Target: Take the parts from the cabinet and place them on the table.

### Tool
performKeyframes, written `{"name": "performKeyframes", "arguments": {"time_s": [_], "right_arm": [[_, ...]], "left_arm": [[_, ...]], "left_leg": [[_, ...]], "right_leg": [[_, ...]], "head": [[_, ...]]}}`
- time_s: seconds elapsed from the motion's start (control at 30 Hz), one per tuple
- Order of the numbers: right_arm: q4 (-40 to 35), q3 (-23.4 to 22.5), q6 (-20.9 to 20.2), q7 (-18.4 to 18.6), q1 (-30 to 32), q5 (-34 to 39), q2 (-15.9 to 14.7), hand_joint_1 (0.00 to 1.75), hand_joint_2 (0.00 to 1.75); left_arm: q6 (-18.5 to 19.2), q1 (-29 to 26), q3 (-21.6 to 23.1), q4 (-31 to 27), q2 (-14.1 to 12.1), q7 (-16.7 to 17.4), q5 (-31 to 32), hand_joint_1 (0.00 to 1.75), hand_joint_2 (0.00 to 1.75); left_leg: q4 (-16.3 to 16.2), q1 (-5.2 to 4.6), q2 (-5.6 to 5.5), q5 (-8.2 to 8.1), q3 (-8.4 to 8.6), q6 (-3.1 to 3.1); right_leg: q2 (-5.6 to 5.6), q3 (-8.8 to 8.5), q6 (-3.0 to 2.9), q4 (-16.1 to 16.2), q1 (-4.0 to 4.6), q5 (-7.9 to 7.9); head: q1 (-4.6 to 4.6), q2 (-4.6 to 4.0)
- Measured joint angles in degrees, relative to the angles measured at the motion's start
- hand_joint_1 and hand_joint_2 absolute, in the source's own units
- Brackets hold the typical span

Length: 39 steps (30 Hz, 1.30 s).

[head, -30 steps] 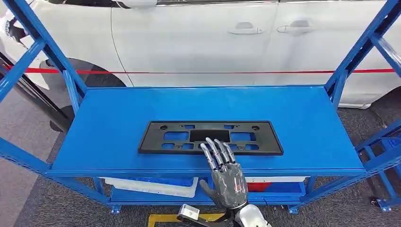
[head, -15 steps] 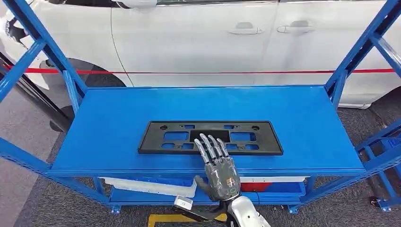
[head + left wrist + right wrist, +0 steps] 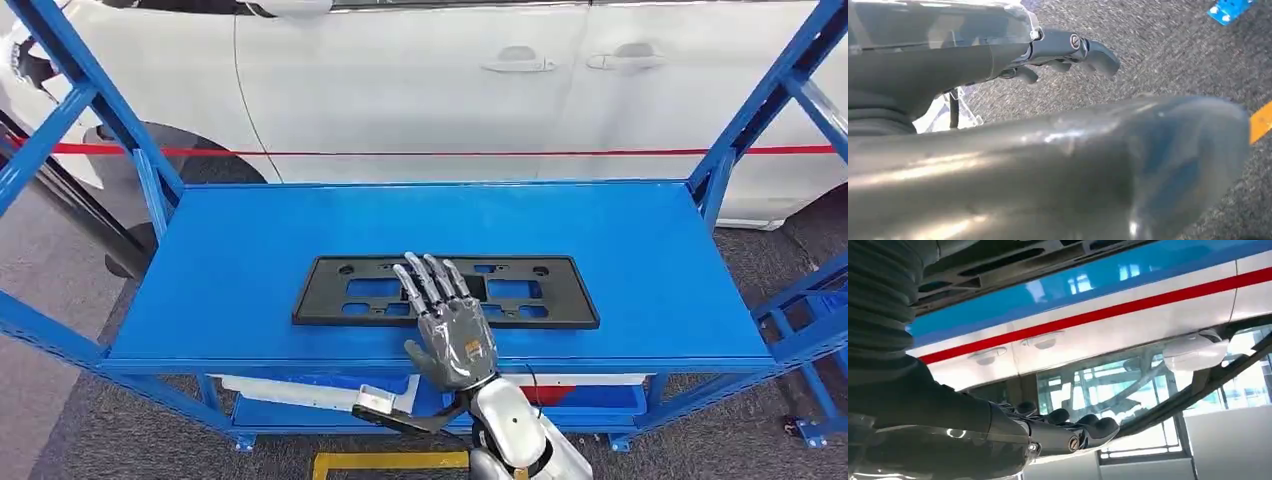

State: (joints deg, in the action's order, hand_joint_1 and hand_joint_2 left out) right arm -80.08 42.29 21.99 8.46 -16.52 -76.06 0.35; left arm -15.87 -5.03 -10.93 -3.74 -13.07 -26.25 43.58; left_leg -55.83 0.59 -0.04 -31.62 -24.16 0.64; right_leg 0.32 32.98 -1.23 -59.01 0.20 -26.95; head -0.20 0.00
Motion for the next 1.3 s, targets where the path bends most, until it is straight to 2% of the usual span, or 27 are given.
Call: {"name": "performKeyframes", "arguments": {"time_s": [0.5,1.1,1.3], "right_arm": [[4.3,0.4,-6.1,1.0,-2.1,1.0,0.0,0.00,1.75],[11.0,0.2,-4.8,3.1,-2.3,-2.4,0.0,0.00,1.75],[14.3,-2.3,-1.8,7.1,-2.5,-8.4,0.0,0.00,1.75]], "left_arm": [[1.6,0.1,1.0,-0.7,-0.8,0.5,-3.3,0.00,0.00],[1.6,0.1,2.0,-0.9,-1.1,1.2,-5.9,0.00,0.00],[1.6,0.0,3.0,-0.9,-1.1,1.0,-7.7,0.00,0.00]], "left_leg": [[0.0,0.00,-0.01,0.00,0.00,0.00],[0.0,-0.01,-0.01,0.00,0.00,0.00],[0.0,-0.02,-0.01,0.00,0.06,0.00]], "right_leg": [[0.00,0.00,0.00,0.0,0.00,0.00],[0.01,0.00,0.00,0.0,0.00,0.00],[0.01,-0.06,0.00,0.0,0.00,0.00]], "head": [[0.02,0.00],[0.00,-0.02],[0.02,0.00]]}}
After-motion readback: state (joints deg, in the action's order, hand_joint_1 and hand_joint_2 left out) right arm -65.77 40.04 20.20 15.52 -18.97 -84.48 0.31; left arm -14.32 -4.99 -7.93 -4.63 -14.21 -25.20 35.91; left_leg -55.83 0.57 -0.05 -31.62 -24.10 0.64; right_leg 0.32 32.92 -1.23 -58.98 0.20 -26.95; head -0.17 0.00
